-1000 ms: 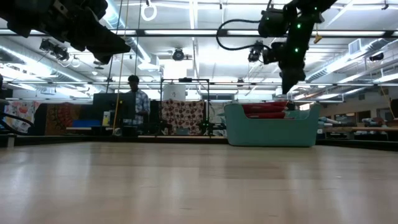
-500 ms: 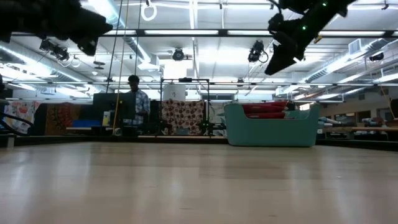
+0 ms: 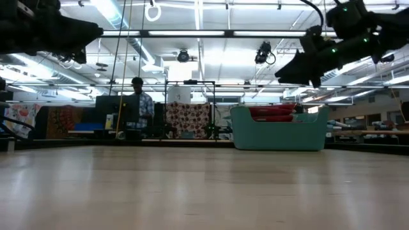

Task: Sort popcorn bags into baskets
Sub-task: Return to Home Position

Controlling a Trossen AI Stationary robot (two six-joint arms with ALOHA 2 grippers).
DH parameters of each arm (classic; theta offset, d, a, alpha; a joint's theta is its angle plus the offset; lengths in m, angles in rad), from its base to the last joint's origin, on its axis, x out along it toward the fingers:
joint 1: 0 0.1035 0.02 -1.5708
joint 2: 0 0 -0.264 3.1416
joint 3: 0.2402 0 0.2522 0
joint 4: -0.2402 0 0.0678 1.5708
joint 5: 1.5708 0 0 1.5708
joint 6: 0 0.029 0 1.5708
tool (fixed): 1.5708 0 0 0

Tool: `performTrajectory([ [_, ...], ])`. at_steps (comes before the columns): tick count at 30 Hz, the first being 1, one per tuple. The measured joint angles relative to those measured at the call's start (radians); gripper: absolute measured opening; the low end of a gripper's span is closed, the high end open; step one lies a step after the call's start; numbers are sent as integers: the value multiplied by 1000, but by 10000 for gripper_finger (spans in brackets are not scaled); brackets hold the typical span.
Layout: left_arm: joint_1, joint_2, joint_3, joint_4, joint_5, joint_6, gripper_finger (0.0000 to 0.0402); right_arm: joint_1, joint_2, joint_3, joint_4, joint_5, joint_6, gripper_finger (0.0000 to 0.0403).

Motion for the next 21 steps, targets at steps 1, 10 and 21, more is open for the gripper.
performTrajectory([
  [1, 0, -24, -4, -14, -1, 8, 59, -19, -11, -22, 27, -7, 17, 174],
  [10, -14, -41, -33, 33, -6, 102, 7, -90, -65, -176, 255, -161, 129, 173],
  [21, -16, -39, -33, 48, -25, 20, 9, -90, -71, -277, 349, -81, 259, 174],
])
